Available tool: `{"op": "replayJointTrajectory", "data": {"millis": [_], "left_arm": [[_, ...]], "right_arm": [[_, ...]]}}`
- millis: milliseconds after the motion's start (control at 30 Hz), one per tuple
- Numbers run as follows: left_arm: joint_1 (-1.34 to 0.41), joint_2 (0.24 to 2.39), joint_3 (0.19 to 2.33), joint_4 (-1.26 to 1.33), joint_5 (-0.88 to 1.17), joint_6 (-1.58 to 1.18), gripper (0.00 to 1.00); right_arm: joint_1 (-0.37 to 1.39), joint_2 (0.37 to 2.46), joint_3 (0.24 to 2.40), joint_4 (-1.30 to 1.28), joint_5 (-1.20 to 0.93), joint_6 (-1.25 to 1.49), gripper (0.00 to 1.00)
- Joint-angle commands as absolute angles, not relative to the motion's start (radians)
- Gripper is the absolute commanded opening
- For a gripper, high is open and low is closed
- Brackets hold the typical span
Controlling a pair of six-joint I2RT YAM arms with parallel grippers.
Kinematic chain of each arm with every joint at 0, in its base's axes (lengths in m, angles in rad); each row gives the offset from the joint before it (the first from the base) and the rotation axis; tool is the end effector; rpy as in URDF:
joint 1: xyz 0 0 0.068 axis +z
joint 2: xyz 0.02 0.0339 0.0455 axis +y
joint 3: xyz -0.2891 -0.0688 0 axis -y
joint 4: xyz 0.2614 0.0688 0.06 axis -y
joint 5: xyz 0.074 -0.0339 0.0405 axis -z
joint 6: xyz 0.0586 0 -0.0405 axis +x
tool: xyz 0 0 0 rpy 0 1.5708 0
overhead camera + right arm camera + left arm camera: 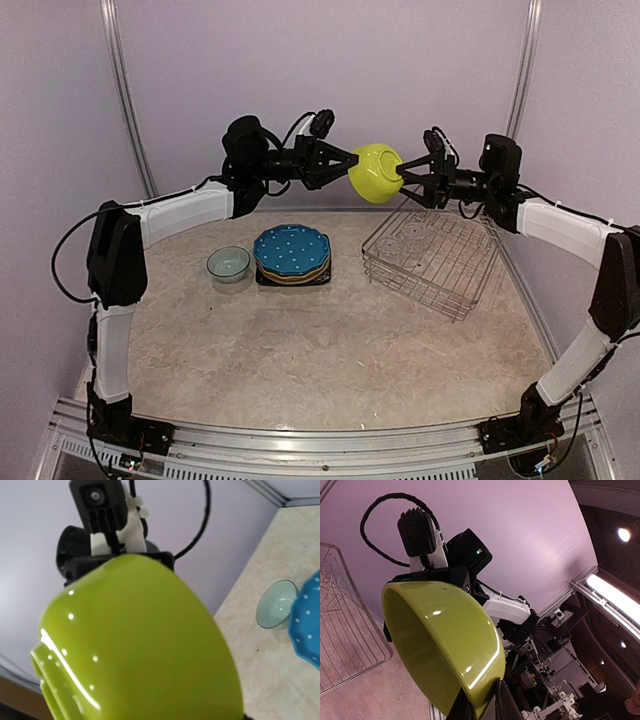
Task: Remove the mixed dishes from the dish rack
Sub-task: Pass from the right arm to the left
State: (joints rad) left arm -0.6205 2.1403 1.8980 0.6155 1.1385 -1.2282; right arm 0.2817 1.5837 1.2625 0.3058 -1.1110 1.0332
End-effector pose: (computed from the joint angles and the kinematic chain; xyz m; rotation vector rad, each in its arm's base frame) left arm 0.4050 -0.3548 0.3884 0.8006 1.6596 -2.0904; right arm 0.3607 0.1591 0.3754 -0.3336 1.9107 1.8090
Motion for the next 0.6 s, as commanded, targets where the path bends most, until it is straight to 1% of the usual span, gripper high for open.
{"op": "replayJointTrajectory", "data": {"millis": [0, 67, 267, 333, 367, 567], "left_arm": [[-0.623, 2.145, 1.894, 0.677, 1.14, -1.257, 0.01], [-0.62, 2.137, 1.886, 0.683, 1.135, -1.269, 0.0], [-0.603, 2.115, 1.874, 0.714, 1.142, -1.302, 0.0], [-0.602, 2.102, 1.862, 0.716, 1.146, -1.302, 0.0], [-0.601, 2.096, 1.856, 0.72, 1.148, -1.302, 0.0], [-0.574, 2.045, 1.824, 0.704, 1.147, -1.294, 0.0]], "right_arm": [[0.3, 1.603, 1.232, 0.401, -1.111, 1.079, 0.49], [0.3, 1.602, 1.229, 0.397, -1.11, 1.075, 0.56], [0.291, 1.601, 1.228, 0.347, -1.1, 1.034, 0.85], [0.283, 1.598, 1.231, 0.301, -1.085, 1.002, 0.97], [0.278, 1.597, 1.231, 0.283, -1.077, 0.989, 0.99], [0.242, 1.593, 1.228, 0.144, -1.027, 0.899, 0.99]]}}
